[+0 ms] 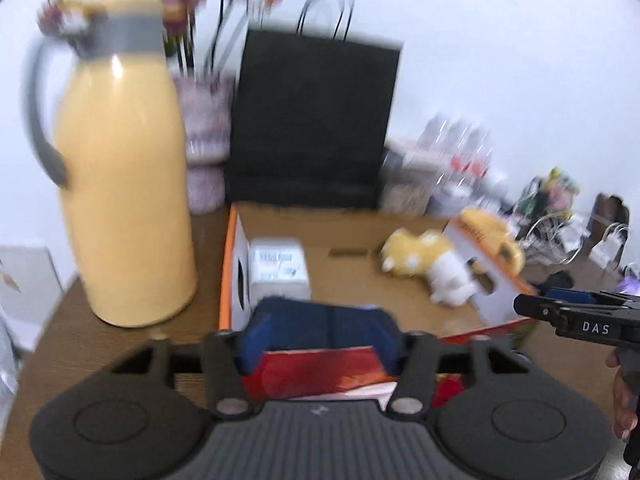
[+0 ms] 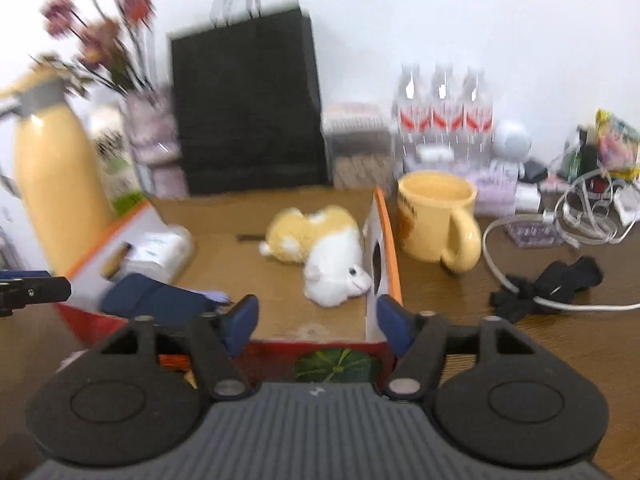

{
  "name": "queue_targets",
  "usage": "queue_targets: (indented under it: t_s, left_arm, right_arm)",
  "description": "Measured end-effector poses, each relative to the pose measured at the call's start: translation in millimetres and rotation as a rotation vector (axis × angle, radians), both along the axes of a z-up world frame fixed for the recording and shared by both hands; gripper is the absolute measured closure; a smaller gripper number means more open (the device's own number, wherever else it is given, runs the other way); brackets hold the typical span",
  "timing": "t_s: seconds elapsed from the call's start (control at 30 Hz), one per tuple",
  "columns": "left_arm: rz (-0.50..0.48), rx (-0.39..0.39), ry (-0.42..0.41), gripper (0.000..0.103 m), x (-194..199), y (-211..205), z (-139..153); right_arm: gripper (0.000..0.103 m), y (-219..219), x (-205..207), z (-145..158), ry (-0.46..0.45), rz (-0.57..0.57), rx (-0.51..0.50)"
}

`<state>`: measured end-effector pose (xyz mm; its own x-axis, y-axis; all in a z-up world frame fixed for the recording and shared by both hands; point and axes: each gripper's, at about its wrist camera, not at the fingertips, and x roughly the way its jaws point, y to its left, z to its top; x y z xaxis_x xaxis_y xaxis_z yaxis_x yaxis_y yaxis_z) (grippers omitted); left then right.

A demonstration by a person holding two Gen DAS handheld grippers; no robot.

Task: Organize objects
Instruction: 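Withdraw both tools toward the remaining table items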

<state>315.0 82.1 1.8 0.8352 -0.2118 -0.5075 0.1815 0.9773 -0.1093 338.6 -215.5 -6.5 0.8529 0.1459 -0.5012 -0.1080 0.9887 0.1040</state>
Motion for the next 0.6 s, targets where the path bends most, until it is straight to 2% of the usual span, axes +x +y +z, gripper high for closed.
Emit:
queue_targets:
  t_s: [0.13,0.23,0.33,0.47,0.6]
  left_arm:
    - [-0.002,-0.013,-0.049,0.034,-72.1,-9.1,9.3]
    - [-0.036,-0.048,-0.046,0.029,-127.1,-20.4,-0.2]
    - [-0.074,-0.058,-0.016,0.029,-170.0,-30.4,-12.8]
    - [-0.111,-0.052,0.022,0.029,-206.0,-31.3,-16.9]
    - [-0.098,-0.063,0.018,0.027,-219.7,-21.7,-6.6]
  right_arm:
    - [0.018,-8.7,-66.3,17.8,-0.052,0.039,0.069]
    - [0.013,-12.8,-120.5,17.3,-0.044,0.096,0.141]
    - [0.012,-13.3,-167.3,9.8,0.009,0.150,0.176]
    - [0.012,-10.4,-213.5,9.0,0.033,0.196,0.102]
    - [0.012,-17.9,-243.5,22.1,0.009,0.185,0.104]
